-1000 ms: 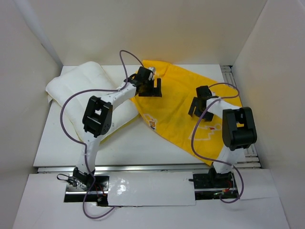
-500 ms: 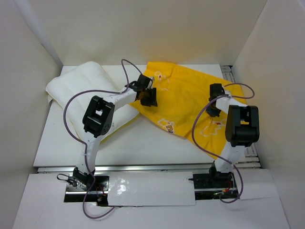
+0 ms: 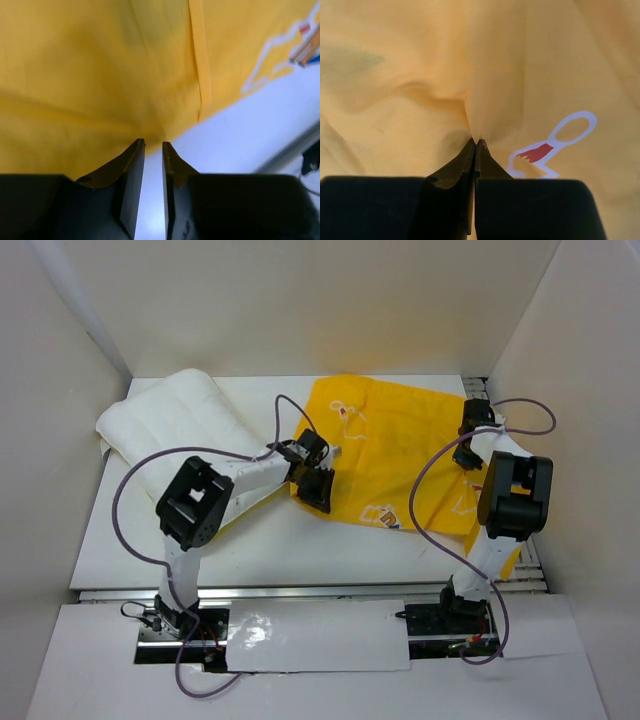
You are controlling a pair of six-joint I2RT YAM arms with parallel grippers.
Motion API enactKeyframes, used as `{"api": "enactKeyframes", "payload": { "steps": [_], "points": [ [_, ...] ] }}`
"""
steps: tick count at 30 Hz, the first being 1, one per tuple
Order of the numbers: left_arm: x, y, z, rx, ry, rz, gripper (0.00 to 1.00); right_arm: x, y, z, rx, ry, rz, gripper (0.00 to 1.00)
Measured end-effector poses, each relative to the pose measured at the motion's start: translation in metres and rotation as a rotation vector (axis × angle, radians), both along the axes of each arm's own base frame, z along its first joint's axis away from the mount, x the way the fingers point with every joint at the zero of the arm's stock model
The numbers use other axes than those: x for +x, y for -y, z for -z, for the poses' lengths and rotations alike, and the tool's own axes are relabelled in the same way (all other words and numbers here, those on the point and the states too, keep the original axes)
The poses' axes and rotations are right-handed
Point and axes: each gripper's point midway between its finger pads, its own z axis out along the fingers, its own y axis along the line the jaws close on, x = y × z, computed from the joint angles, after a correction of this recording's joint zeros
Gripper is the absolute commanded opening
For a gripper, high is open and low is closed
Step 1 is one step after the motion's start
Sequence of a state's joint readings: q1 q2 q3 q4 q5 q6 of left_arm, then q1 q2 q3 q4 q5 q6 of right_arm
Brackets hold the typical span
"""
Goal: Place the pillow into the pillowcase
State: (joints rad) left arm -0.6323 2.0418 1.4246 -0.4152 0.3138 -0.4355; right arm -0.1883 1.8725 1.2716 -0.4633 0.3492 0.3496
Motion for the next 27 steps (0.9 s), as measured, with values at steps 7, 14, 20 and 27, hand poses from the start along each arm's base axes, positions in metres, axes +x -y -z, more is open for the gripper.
{"api": "enactKeyframes", "payload": {
  "steps": [7, 14, 20, 27],
  "points": [
    [-0.025, -0.019, -0.081, -0.060, 0.095, 0.045, 0.62, 0.001, -0.002, -0.001, -0.011, -0.015, -0.048, 0.36],
    [0.035, -0.046, -0.169, -0.004, 0.328, -0.140, 0.72, 0.005, -0.016, -0.017, -0.016, 0.015, -0.100, 0.77],
    [0.111, -0.104, -0.154, 0.123, 0.339, -0.370, 0.91, 0.017, -0.065, -0.044, -0.046, 0.064, -0.255, 0.83],
    [0.116, -0.175, -0.097, 0.308, 0.175, -0.539, 1.00, 0.025, -0.171, -0.048, 0.000, 0.097, -0.551, 0.85]
  ]
}}
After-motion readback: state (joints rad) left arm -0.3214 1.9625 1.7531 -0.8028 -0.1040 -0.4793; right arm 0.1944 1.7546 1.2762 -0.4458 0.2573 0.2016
